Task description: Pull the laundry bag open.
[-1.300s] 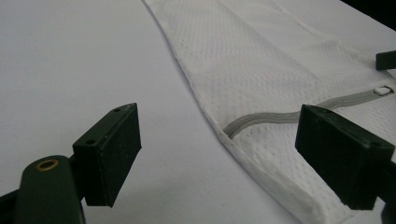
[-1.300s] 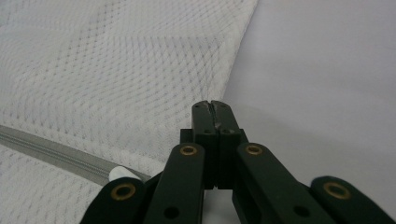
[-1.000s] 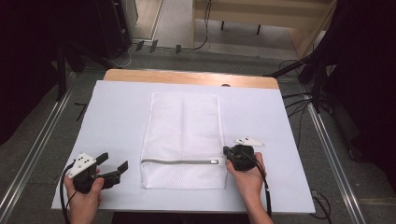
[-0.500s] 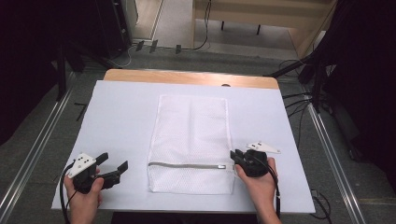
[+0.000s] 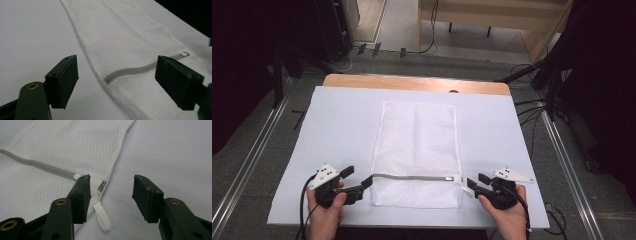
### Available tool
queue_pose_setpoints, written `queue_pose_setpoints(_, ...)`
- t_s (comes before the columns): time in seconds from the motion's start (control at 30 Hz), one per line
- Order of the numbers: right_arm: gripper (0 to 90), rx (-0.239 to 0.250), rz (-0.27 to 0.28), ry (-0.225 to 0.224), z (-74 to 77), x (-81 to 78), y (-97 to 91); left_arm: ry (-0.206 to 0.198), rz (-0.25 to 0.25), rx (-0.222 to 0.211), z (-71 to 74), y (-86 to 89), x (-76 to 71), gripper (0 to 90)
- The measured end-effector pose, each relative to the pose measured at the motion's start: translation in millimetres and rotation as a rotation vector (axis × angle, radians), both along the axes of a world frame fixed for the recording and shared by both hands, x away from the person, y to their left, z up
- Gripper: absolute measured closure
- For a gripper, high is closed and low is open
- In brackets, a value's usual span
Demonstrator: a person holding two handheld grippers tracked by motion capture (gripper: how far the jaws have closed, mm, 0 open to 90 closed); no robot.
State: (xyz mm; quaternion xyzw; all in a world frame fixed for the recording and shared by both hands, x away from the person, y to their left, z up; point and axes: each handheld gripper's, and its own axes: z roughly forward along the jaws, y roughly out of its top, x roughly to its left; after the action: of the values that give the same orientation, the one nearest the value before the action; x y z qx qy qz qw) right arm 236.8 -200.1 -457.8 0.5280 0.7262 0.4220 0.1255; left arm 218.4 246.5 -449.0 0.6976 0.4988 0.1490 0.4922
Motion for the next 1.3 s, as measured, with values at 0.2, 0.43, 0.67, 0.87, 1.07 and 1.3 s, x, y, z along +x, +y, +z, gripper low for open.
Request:
queue_pose_setpoints(0.2,49.2,-0.003,0.012,0.040,-5.0,3.5,3.6,0.038,-0.075,0.029,-0.5,-39.1,5.5,21.0)
queue_pose_setpoints(0.43,49.0,-0.007,0.062,0.081,-9.3,13.9,17.4,0.086,-0.121,0.066,-1.3,-84.1,12.9,37.8)
queue_pose_setpoints(0.67,50.1,-0.056,0.034,0.080,-19.6,19.7,32.0,0.149,-0.188,0.058,-4.0,-130.7,26.5,55.3)
queue_pose_setpoints(0.87,61.3,-0.194,0.017,0.005,-21.8,9.4,48.5,0.169,-0.219,0.068,-7.3,-151.8,32.2,56.1)
queue_pose_setpoints(1.07,87.1,-0.175,-0.009,0.007,-21.9,6.8,53.6,0.183,-0.235,0.067,-10.3,-169.2,36.7,59.5)
queue_pose_setpoints(1.3,88.4,-0.064,0.058,-0.023,-17.1,3.9,47.0,0.218,-0.251,0.051,-16.6,-175.2,45.4,66.9)
